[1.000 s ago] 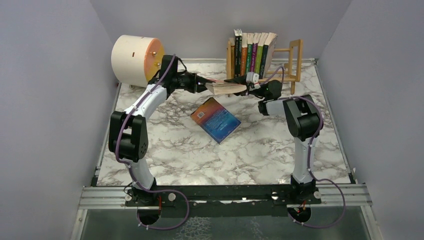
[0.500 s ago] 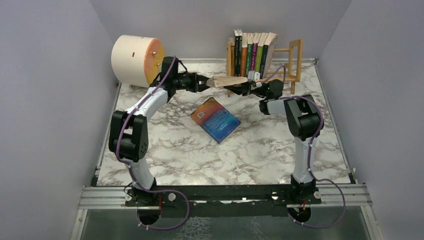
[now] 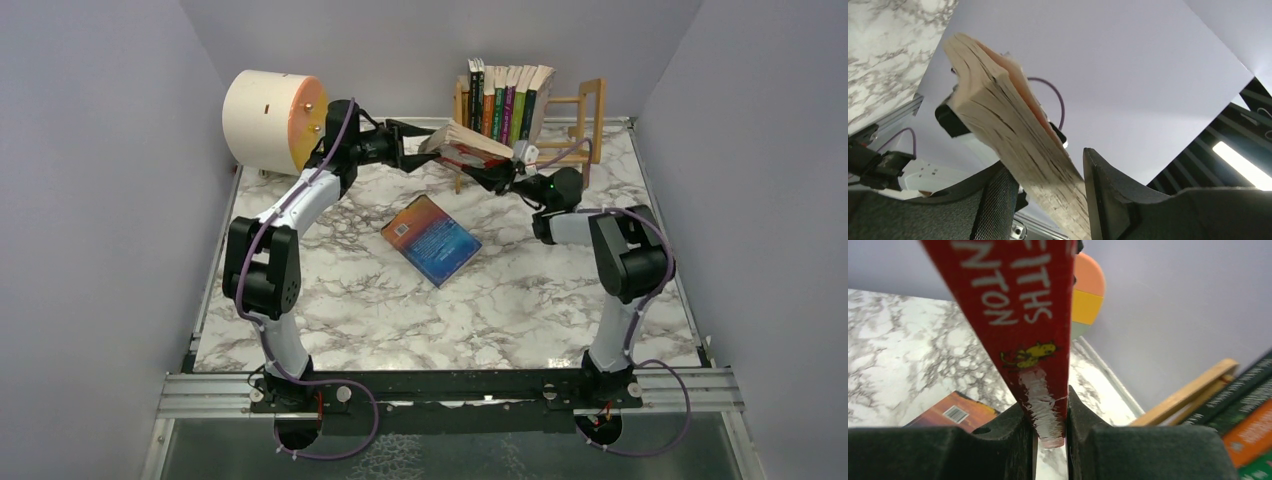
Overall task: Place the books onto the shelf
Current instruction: Pick up the book from the center of the board.
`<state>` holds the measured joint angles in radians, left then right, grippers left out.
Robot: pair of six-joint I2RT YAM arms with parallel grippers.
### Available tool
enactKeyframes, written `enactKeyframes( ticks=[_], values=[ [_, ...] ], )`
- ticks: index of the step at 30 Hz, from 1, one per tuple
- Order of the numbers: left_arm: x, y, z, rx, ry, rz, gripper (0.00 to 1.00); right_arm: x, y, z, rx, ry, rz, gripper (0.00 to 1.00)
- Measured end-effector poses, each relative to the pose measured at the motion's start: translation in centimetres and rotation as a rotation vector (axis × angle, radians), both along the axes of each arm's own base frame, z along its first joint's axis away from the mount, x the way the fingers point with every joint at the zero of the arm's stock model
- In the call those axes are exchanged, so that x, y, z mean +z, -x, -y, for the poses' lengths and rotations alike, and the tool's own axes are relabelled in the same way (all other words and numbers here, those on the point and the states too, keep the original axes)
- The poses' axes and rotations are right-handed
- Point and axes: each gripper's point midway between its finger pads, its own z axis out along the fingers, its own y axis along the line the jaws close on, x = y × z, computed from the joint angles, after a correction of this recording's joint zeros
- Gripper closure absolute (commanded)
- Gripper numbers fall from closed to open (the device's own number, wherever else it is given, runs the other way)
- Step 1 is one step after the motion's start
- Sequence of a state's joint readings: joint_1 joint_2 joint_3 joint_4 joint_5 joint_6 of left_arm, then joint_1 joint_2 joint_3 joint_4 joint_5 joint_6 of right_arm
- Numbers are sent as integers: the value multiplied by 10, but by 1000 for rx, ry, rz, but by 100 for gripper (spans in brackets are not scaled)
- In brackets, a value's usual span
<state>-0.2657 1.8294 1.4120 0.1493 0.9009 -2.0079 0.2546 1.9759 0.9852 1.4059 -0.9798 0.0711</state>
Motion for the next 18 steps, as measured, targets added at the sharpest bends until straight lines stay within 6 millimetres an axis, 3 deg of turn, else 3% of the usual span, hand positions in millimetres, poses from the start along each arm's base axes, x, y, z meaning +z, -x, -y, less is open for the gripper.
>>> enactKeyframes(
  ticks=[4,9,13,18],
  values=[
    [19,-6,-3,13,10,57,59,34,-2,17,-121,-23,9,99],
    [24,-12,-9,30,9,88,59,76,-9,39,-288,-49,-23,99],
    [23,-21,-10,35,-15,120,59,87,-15,61,-434,-63,-120,99],
    [26,-26,-10,40,-65,177,59,84,-22,86,-602,-51,-284,99]
  ],
)
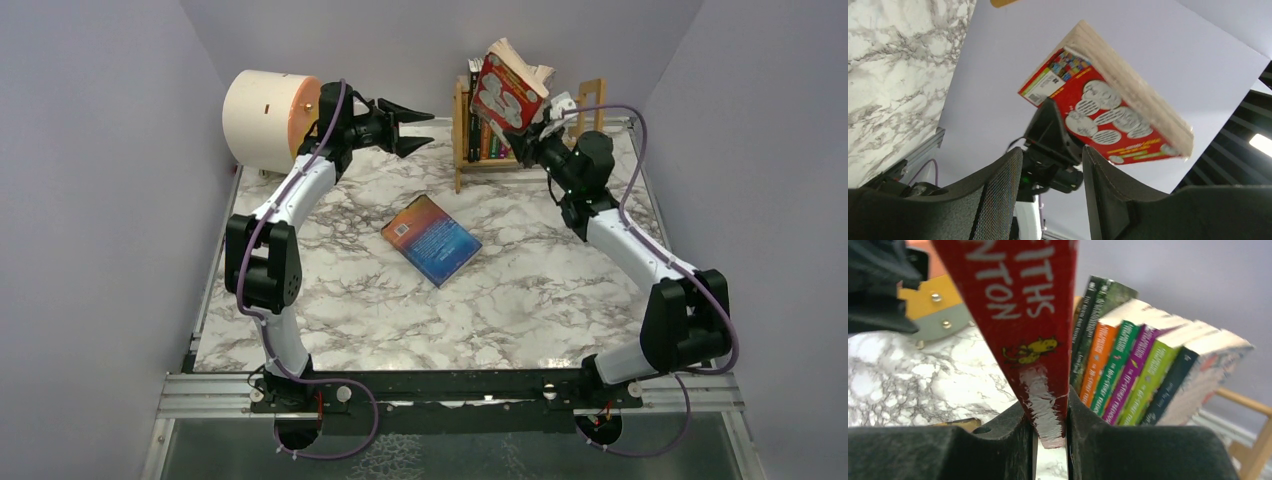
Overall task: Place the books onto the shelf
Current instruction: Pick up the book from the center of the board, then place the book on the shelf.
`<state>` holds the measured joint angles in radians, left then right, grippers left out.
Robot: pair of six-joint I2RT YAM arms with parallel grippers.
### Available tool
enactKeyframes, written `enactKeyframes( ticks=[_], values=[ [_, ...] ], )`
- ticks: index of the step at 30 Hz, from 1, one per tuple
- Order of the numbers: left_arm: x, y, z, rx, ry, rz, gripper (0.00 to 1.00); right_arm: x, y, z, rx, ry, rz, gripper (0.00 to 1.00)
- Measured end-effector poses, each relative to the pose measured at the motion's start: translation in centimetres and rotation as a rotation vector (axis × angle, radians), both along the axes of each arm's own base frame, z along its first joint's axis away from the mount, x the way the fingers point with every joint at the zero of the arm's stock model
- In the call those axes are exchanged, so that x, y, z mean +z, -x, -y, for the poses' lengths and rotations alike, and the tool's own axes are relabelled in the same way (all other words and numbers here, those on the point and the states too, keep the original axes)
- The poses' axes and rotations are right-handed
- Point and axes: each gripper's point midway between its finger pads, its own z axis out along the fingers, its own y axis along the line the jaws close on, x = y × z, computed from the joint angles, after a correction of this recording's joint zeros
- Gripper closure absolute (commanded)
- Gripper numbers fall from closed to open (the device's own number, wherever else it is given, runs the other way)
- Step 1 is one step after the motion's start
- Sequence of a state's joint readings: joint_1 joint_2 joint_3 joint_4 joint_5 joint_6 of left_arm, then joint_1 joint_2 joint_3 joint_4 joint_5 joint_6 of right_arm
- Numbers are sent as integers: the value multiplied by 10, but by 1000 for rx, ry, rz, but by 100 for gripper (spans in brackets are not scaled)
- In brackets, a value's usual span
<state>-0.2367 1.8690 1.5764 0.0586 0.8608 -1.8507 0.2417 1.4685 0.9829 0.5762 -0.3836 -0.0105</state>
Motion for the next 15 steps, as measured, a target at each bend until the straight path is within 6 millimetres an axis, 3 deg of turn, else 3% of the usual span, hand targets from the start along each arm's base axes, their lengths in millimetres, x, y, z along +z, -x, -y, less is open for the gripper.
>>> enactKeyframes(
  ticks=[4,11,15],
  values=[
    [-5,-2,-2,10,-57,33,60,18,-16,19,-139,-18,-128,99],
    [-33,1,-6,11,-176,42,60,72,-31,55,-372,-80,-203,99],
    [-44,3,-9,6,-224,51,60,81,-46,69,-480,-97,-251,99]
  ],
)
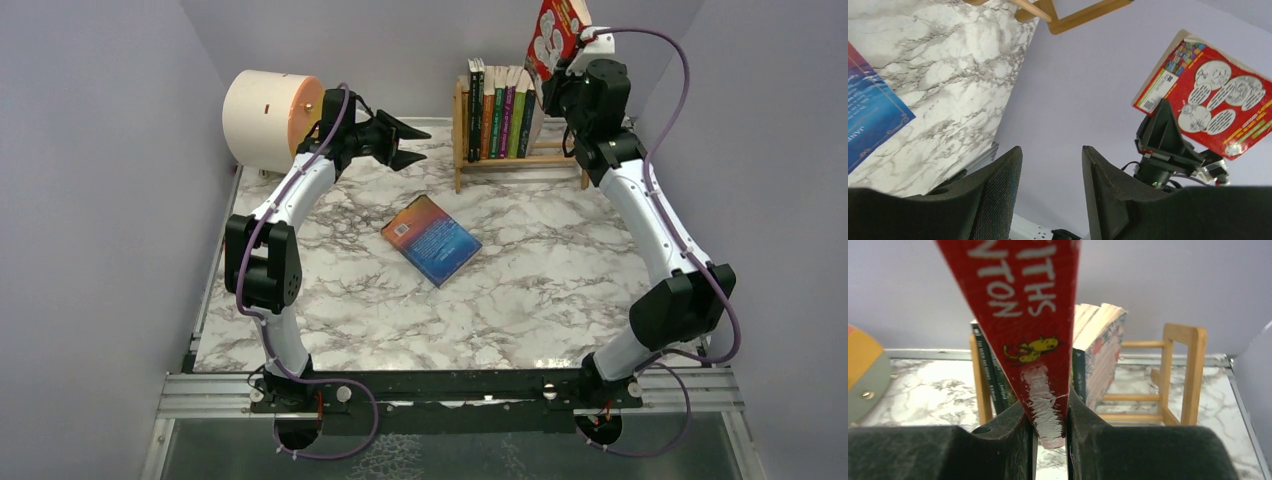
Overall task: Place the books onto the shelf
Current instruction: Place the book on the shelf.
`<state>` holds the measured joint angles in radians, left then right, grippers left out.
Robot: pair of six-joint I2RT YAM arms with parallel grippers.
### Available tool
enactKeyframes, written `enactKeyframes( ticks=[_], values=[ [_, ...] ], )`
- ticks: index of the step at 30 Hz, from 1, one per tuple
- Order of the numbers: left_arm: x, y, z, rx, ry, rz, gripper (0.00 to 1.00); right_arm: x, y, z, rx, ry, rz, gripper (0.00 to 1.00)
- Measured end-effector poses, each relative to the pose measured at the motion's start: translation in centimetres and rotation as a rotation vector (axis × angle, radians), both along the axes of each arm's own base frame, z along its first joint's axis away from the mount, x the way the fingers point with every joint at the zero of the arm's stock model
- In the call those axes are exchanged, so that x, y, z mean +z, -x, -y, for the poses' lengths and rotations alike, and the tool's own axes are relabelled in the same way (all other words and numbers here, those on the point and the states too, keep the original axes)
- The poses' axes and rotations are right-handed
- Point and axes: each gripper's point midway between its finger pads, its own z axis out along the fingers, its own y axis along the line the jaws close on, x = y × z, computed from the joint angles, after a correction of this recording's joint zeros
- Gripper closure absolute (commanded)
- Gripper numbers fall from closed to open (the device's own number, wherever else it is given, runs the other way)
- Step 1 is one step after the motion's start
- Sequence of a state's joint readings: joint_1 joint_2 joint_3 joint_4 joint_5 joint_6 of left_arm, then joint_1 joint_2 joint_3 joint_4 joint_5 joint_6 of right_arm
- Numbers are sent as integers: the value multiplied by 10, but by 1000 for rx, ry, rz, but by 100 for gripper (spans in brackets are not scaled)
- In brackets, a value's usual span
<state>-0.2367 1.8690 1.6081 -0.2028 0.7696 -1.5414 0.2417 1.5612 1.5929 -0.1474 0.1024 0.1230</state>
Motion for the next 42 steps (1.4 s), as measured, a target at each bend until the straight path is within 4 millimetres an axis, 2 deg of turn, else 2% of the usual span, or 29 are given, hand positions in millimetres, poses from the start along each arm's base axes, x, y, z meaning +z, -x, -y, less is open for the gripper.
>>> enactKeyframes(
  ticks=[3,5,8,10,20,24,28,32,36,39,42],
  values=[
    [-7,2,-2,-6,-31,9,60,-15,-13,9,-76,2,-73,99],
    [-10,3,-2,-9,-48,11,60,-33,-19,16,-134,5,-135,99],
    [-15,4,-4,-11,-66,10,60,-61,-20,25,-196,17,-216,99],
    [-18,5,-4,-13,-74,13,60,-71,-18,31,-230,20,-246,99],
    [-34,10,-7,-18,-98,-7,60,-96,-13,57,-369,51,-285,99],
    [-37,11,-7,-20,-102,-10,60,-100,-17,66,-395,49,-288,99],
    [-38,10,-10,-20,-108,-1,60,-119,-32,74,-414,55,-316,99],
    [-37,10,-13,-17,-114,11,60,-151,-57,79,-421,64,-369,99],
    [-40,14,-17,-16,-121,8,60,-182,-68,84,-422,78,-430,99],
    [-46,16,-19,-14,-125,-7,60,-195,-77,88,-420,79,-456,99],
    [-49,17,-21,-12,-128,-16,60,-200,-87,89,-416,75,-463,99]
  ],
)
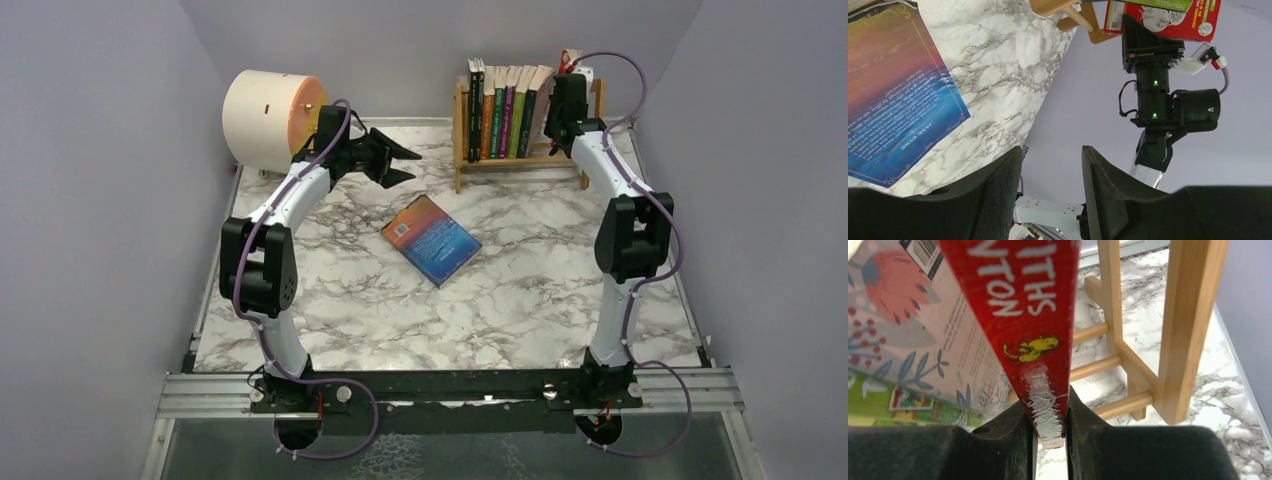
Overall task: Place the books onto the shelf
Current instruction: Place the book on the shelf.
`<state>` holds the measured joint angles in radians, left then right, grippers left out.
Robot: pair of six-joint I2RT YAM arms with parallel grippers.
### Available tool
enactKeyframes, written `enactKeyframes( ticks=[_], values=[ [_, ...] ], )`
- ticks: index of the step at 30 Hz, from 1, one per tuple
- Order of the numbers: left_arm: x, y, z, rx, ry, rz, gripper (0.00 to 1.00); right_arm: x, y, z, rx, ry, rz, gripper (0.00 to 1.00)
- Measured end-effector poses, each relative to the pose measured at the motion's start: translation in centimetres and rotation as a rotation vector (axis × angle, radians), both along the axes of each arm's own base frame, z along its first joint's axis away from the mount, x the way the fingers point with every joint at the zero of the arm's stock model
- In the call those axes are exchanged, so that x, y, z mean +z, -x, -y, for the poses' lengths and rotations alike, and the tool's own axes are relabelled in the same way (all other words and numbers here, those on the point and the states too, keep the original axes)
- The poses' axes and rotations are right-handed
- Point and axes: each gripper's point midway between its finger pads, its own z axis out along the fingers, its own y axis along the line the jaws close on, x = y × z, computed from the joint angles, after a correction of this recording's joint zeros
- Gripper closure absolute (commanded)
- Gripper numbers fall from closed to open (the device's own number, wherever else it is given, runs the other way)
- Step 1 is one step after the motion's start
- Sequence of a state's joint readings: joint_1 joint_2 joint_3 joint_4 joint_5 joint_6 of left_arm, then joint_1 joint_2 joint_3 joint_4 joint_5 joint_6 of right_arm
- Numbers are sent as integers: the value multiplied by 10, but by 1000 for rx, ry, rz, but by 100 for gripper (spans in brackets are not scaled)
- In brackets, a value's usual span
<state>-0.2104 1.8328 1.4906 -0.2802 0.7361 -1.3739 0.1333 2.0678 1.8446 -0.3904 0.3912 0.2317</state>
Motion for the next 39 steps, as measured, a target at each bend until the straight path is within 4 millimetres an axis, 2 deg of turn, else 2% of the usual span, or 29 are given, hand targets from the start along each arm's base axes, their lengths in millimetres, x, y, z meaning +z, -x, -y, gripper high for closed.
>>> enactKeyframes(
  ticks=[5,11,19,27,31,39],
  values=[
    [0,0,0,0,0,0,60,-4,-17,-1,13,-14,4,99],
    [0,0,0,0,0,1,60,-20,-26,-6,34,-27,-17,99],
    [5,1,-1,2,2,10,60,-41,-28,-16,82,-53,-59,99],
    [1,2,-4,6,0,0,60,-48,-29,-20,121,-64,-67,99],
    [1,2,-4,6,0,0,60,-64,-29,-21,130,-67,-52,99],
    [-2,3,-4,7,-2,-9,61,-68,-30,-24,150,-77,26,99]
  ],
)
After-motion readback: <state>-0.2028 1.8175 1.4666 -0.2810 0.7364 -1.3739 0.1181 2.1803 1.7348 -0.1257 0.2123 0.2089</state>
